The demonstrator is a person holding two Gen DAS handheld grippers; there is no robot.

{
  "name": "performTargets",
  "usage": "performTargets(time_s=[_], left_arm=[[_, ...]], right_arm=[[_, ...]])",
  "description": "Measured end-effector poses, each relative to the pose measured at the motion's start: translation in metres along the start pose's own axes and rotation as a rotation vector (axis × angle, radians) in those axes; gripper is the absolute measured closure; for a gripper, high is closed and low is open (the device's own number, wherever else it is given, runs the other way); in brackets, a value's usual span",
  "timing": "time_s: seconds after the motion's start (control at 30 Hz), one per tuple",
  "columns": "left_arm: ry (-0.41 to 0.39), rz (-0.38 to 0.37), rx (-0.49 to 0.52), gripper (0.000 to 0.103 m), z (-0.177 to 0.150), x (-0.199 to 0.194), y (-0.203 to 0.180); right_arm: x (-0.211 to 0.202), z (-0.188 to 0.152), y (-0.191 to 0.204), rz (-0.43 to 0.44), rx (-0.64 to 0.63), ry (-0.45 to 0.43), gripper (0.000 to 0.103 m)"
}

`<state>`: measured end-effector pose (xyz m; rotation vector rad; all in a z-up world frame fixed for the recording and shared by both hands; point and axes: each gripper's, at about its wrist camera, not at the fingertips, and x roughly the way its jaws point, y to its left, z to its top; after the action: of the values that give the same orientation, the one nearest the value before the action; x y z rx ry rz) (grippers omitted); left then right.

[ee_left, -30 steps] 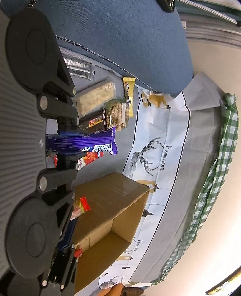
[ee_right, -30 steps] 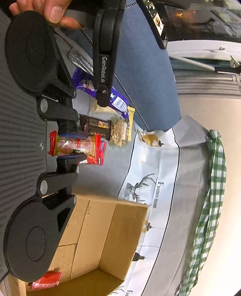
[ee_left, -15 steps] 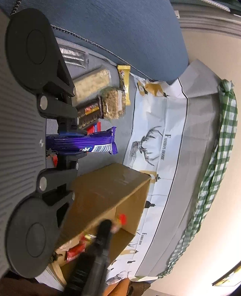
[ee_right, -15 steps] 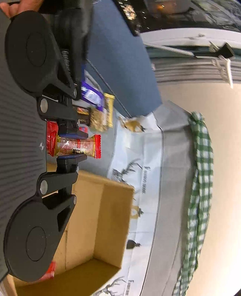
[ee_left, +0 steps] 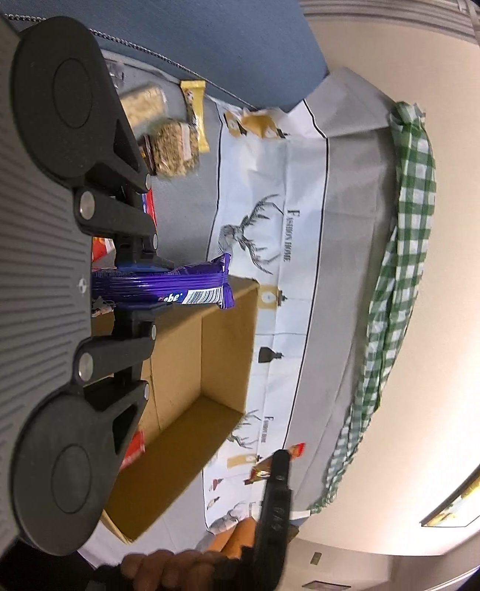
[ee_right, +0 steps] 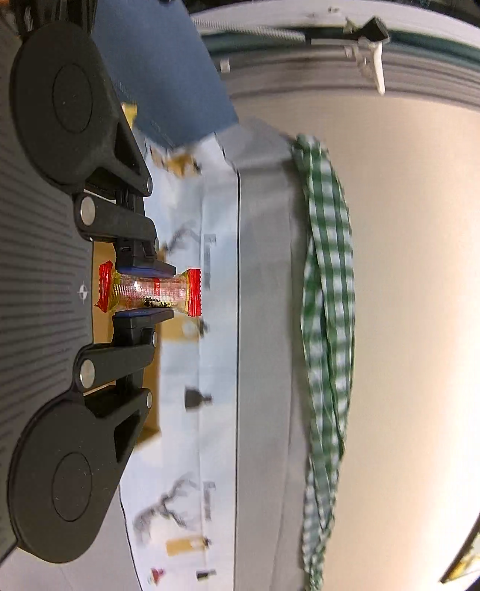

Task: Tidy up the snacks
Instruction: 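Lift and carry the purple bar and red candy toward the box with both grippers, then hold the purple bar and red candy above the box with both grippers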

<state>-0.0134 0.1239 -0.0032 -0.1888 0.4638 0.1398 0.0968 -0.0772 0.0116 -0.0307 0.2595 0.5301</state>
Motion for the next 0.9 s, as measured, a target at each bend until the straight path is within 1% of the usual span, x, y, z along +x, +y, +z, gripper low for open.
performTargets(time_s=[0.1, 0.2, 0.3, 0.37, 0.53, 0.6, 0.7, 0.83, 0.9], left_arm=[[0.001, -0.007, -0.001, 0.087, 0.006, 0.001, -0.005], [-0.001, -0.015, -0.004, 0.087, 0.011, 0.002, -0.01], [-0.005, -0.033, -0.015, 0.087, 0.017, 0.003, -0.016], [0.0, -0.036, -0.007, 0.087, 0.023, 0.008, -0.023], [0.04, -0.073, -0.033, 0.087, 0.043, 0.037, -0.039], [0.049, -0.081, -0.034, 0.087, 0.052, 0.05, -0.046], [0.057, -0.115, -0.024, 0.087, 0.07, 0.072, -0.062], [0.024, -0.165, 0.031, 0.087, 0.087, 0.087, -0.081], [0.004, -0.188, 0.046, 0.087, 0.087, 0.092, -0.086]], right_arm=[[0.003, -0.008, -0.024, -0.046, 0.051, 0.012, 0.086], [0.006, -0.016, -0.039, -0.077, 0.076, 0.056, 0.086], [0.002, -0.016, -0.048, -0.09, 0.095, 0.053, 0.086], [0.003, -0.018, -0.05, -0.095, 0.083, 0.059, 0.086], [0.005, -0.018, -0.053, -0.107, 0.061, 0.058, 0.086], [0.005, -0.018, -0.057, -0.118, 0.069, 0.058, 0.086], [0.005, -0.018, -0.063, -0.135, 0.078, 0.059, 0.086], [0.007, -0.02, -0.067, -0.159, 0.07, 0.073, 0.086], [0.007, -0.022, -0.069, -0.167, 0.063, 0.08, 0.086]])
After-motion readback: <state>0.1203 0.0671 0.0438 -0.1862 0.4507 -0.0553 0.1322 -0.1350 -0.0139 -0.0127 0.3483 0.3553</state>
